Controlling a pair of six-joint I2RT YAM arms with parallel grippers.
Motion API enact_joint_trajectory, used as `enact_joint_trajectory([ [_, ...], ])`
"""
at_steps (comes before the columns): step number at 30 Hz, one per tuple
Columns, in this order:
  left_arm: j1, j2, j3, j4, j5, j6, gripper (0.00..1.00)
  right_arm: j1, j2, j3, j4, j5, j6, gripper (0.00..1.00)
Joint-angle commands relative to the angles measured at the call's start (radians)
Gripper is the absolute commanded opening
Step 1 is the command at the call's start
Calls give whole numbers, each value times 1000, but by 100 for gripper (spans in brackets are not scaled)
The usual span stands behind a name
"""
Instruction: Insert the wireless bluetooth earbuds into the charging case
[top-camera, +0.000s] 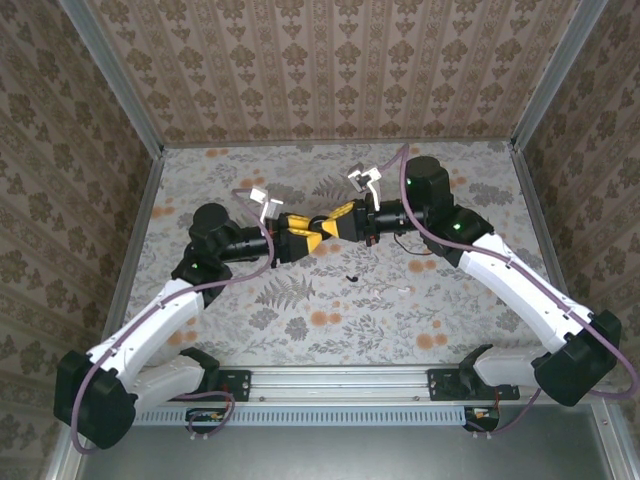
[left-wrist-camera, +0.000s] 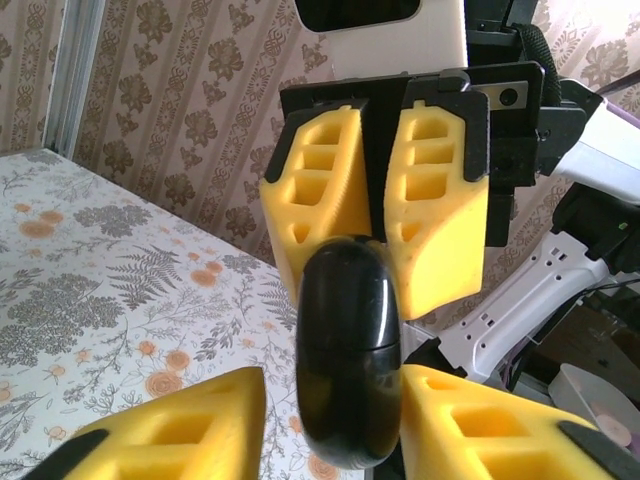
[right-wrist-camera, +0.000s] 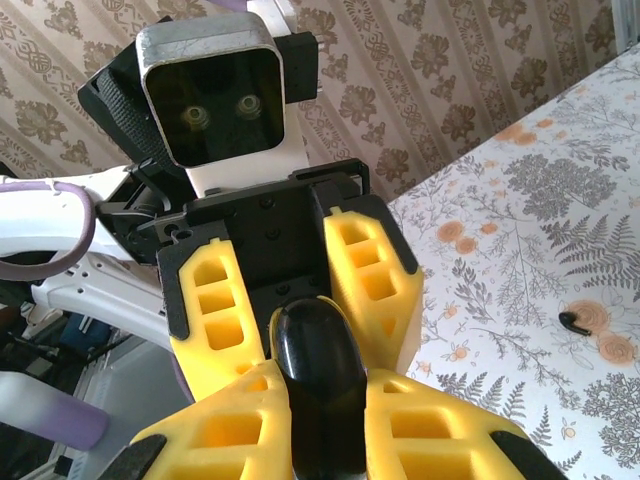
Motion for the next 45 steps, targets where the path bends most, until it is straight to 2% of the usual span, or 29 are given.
enact_joint_trajectory([
  [1, -9, 8, 31, 42, 4, 2, 32, 4, 7, 4, 38, -42, 20, 3],
  [5, -9, 24, 39, 36, 15, 4, 16, 4, 9, -9, 69, -51, 47, 3],
  [8, -11, 22, 40, 13, 20, 31, 1, 3, 12, -8, 61, -12, 67, 13],
  [9, -13, 19, 42, 1, 26, 45, 0, 1, 12, -4, 47, 17, 70, 17],
  [11, -16, 9, 44, -17, 48, 68, 0, -6, 19, 9, 8, 78, 71, 24],
  [15, -18, -14, 49, -64, 84, 108, 0, -31, 49, 23, -9, 102, 97, 32],
  [30, -7, -85, 14, -134, -1, 187, 0, -58, 69, 31, 15, 80, 193, 47],
  [35, 31, -133, -8, -187, -53, 213, 0, -62, 29, 43, -4, 95, 210, 53],
  [38, 55, -157, -19, -210, -47, 214, 0, -70, 14, 46, -19, 104, 204, 56],
  [45, 89, -231, -19, -343, -77, 268, 0, -74, 97, 98, -137, 273, 204, 55],
])
